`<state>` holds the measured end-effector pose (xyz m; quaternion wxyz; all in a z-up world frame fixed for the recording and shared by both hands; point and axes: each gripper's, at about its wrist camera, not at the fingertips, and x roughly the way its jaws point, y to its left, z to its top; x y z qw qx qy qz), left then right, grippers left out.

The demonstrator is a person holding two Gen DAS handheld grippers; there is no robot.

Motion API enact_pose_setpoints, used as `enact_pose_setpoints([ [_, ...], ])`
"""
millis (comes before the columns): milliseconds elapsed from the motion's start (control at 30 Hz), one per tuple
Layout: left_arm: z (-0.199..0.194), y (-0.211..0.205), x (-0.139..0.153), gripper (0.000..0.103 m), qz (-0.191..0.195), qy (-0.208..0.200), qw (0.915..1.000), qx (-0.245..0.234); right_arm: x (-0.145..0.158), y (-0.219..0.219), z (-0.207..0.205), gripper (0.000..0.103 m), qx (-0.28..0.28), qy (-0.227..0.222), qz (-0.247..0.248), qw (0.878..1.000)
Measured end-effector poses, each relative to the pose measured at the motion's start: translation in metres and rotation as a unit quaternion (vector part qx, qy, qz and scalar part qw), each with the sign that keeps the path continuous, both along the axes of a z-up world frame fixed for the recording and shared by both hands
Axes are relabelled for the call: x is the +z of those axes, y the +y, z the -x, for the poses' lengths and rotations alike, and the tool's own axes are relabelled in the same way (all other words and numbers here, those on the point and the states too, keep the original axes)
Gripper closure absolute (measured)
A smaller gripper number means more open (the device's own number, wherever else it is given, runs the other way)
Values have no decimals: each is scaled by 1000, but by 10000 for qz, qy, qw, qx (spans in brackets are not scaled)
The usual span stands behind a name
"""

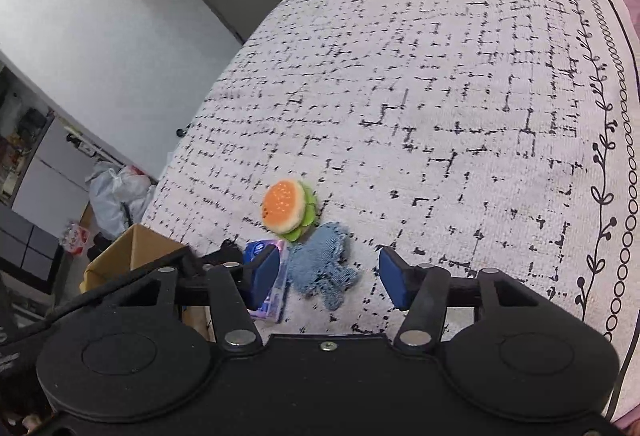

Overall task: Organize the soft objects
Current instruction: 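Move the right gripper to the blue knitted fish while the left approaches the blue tissue pack, then grasp the blue knitted fish with the right gripper while the left grasps the tissue pack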

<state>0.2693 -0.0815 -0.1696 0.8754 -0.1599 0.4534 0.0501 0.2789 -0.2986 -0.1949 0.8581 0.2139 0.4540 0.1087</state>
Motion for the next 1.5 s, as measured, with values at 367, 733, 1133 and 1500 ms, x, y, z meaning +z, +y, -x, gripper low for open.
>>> enact_pose_setpoints([
  [367, 2, -4, -4, 24, 680, -191, 9974, -171, -2, -12, -7, 54, -478, 15, 9, 9989],
  [733, -5, 8, -40, 35, 568, 299, 9977, 219, -23, 15, -17, 54, -132, 265, -133, 9995],
  [1133, -2, 19, -54, 56, 714, 584, 9951, 358, -44, 28, -21, 54, -142, 400, -283, 9987],
  [1500, 11, 26, -50, 64, 726, 507, 9958, 247, -49, 46, -21, 84, 139, 310, 176, 9993],
])
